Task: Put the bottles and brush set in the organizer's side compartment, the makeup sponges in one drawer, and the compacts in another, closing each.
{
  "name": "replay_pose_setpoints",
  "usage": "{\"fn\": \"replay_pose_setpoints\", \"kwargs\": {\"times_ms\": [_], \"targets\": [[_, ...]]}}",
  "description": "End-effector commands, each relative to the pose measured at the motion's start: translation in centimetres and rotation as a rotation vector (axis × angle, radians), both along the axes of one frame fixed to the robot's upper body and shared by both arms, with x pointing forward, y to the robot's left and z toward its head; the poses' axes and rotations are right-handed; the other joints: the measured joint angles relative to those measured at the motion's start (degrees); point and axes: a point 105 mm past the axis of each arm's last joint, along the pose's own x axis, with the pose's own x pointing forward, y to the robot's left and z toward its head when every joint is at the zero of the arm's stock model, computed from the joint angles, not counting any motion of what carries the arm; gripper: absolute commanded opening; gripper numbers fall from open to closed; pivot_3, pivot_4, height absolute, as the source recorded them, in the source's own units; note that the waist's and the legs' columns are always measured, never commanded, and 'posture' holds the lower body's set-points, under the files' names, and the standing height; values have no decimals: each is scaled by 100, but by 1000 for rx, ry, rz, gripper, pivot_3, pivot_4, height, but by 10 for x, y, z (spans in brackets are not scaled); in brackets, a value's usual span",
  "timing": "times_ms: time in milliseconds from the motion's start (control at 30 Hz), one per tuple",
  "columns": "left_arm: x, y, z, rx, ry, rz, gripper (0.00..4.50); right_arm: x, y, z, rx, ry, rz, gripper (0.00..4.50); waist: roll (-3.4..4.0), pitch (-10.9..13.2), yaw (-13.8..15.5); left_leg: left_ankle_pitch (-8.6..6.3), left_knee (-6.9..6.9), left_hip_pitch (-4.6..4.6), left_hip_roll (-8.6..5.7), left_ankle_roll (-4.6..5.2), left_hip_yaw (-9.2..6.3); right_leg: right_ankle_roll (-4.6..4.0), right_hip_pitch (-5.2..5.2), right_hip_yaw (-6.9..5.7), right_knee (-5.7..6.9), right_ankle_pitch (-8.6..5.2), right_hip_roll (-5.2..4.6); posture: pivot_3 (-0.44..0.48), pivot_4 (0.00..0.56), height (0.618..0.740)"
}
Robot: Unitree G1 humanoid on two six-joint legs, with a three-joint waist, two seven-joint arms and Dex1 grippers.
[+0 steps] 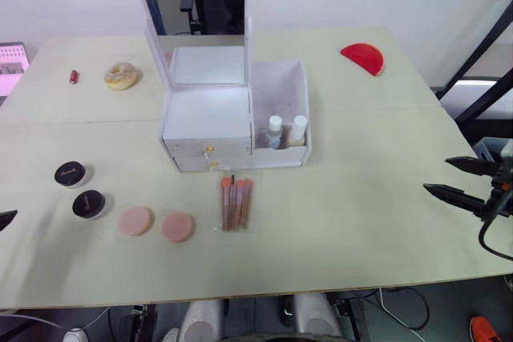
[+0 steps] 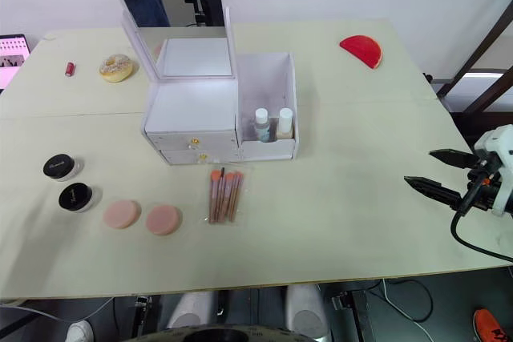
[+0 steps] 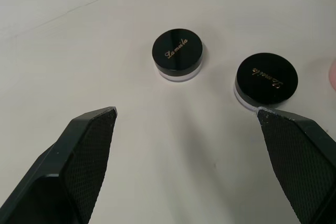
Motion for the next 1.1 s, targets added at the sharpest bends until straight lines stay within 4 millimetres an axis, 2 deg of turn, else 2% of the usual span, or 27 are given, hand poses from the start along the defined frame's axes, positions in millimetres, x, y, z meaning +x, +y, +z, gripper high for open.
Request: {"fn": "replay_pose_setpoints", "kwargs": {"times_ms": [33, 167, 433, 633, 767, 900, 1000, 1100], "targets": [[4, 1, 8, 24, -28, -7, 4500, 0, 4, 13, -10, -46, 11, 4486, 0, 0, 0, 0, 1, 0, 0, 0, -1, 3, 0, 0, 1, -2, 1, 0, 150, 739], [17, -12, 13, 0, -63, -55, 4500, 3, 18, 18, -7, -50, 40, 4486, -2, -1, 5, 0, 20, 1, 1, -1, 0, 21, 7, 0, 1, -13, -2, 0, 150, 739], [38, -63, 14, -16, -63, -249, 4500, 2, 77, 30, 3, -62, 208, 4486, -5, -2, 7, 1, 24, 3, 2, -3, -2, 17, 12, 1, 5, -8, -4, 0, 150, 739], [44, -125, 3, -48, -16, -473, 4500, -4, 133, 35, 12, -72, 377, 4486, -6, -2, 9, 1, 15, 0, 1, -2, -2, -2, 8, 1, 5, 3, -1, 0, 150, 739], [44, -168, -3, -88, 2, -617, 4500, -8, 162, 28, 9, -56, 466, 4486, -13, -4, 21, 1, 24, 1, 1, -2, -3, 10, 13, 1, 5, -3, -1, 0, 150, 739], [47, -231, -6, -142, -3, -806, 4500, -12, 192, 4, -26, -25, 565, 4486, -14, -5, 99, 2, 33, 4, 0, -1, -10, 12, 23, 1, 6, -5, 2, 0, 150, 739], [53, -253, -7, -162, 7, -863, 4500, -11, 205, -8, -30, -20, 590, 4486, -14, -5, 130, 2, 39, 4, -2, -1, -10, 6, 27, 3, 8, 8, 4, 0, 150, 739], [61, -266, -14, -155, 38, -902, 4500, -8, 213, -15, -29, -24, 593, 4486, -14, -5, 133, 3, 39, 5, -3, 0, -12, 0, 25, 3, 12, 12, 8, 0, 150, 739]]}}
